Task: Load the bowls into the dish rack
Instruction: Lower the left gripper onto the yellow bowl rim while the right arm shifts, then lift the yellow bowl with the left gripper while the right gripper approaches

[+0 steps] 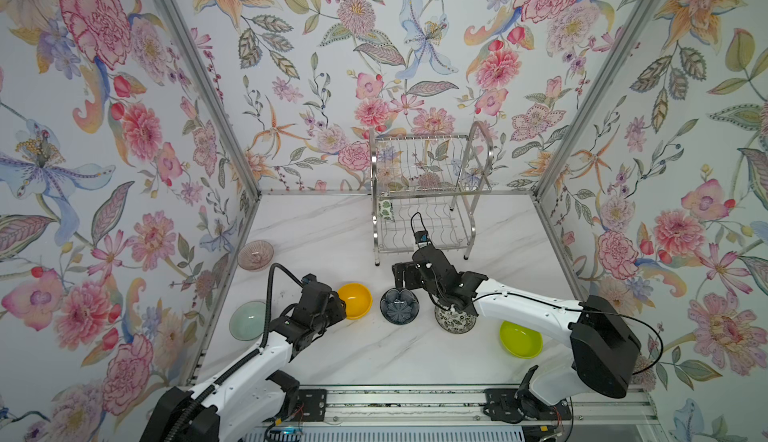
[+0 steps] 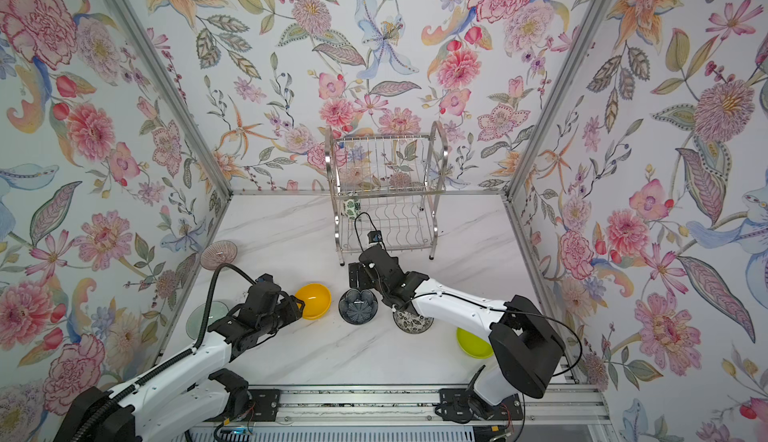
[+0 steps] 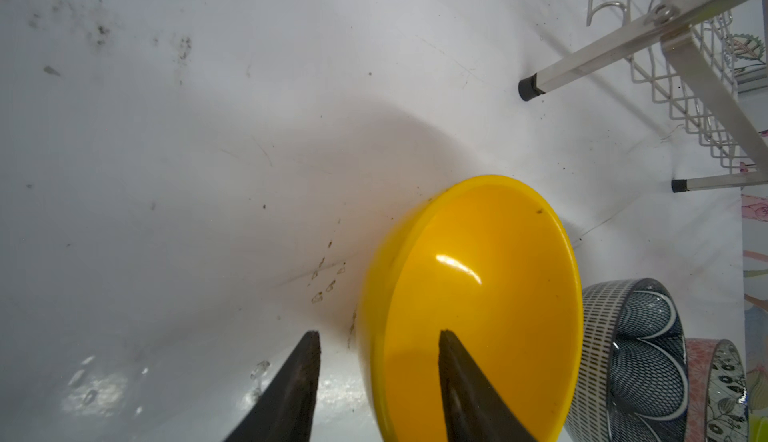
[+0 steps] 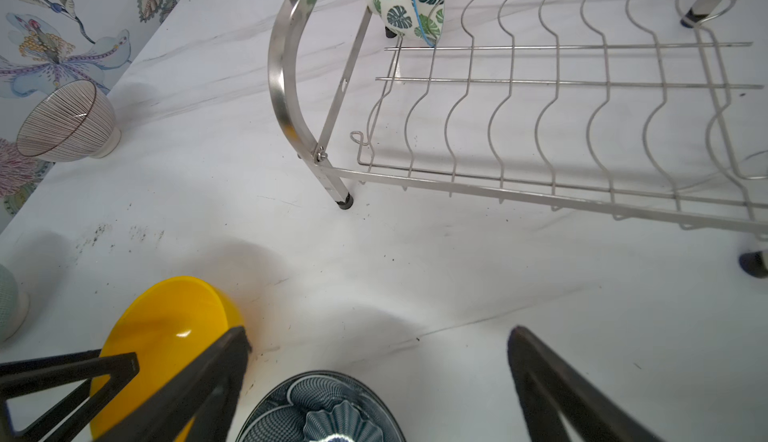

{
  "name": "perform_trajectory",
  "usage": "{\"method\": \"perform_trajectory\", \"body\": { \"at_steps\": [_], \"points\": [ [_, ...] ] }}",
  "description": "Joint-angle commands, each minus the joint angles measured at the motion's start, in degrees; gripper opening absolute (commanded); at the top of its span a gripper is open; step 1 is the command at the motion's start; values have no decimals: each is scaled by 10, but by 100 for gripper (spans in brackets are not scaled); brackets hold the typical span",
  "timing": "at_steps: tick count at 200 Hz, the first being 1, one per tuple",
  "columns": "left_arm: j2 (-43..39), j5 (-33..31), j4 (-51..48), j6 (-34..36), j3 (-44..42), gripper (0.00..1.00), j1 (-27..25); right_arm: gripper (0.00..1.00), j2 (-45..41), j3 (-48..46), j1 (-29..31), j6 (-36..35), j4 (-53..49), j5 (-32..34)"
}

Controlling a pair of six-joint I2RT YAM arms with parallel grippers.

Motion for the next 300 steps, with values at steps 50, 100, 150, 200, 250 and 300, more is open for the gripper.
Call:
{"method": "perform_trajectory", "body": {
  "at_steps": [50,100,150,200,250,300],
  "points": [
    [16,-12,14,14,7,34,-5,99,22,44,-1,-17,-32,82],
    [43,-3,44,23,-4,28,-5,99,-18,7,-2,11,-20,107],
    [29,-15,80,20,-16,4,-5,99,-22,7,-9,31,-36,124],
    [26,-36,80,43,25,0,-5,99,-55,0,-26,86,-46,120],
    [40,-105,70,66,98,0,-19,99,-102,-24,-75,154,-43,55],
    [86,-325,108,145,195,0,-143,99,-138,-32,-166,255,-78,-41]
  ]
}}
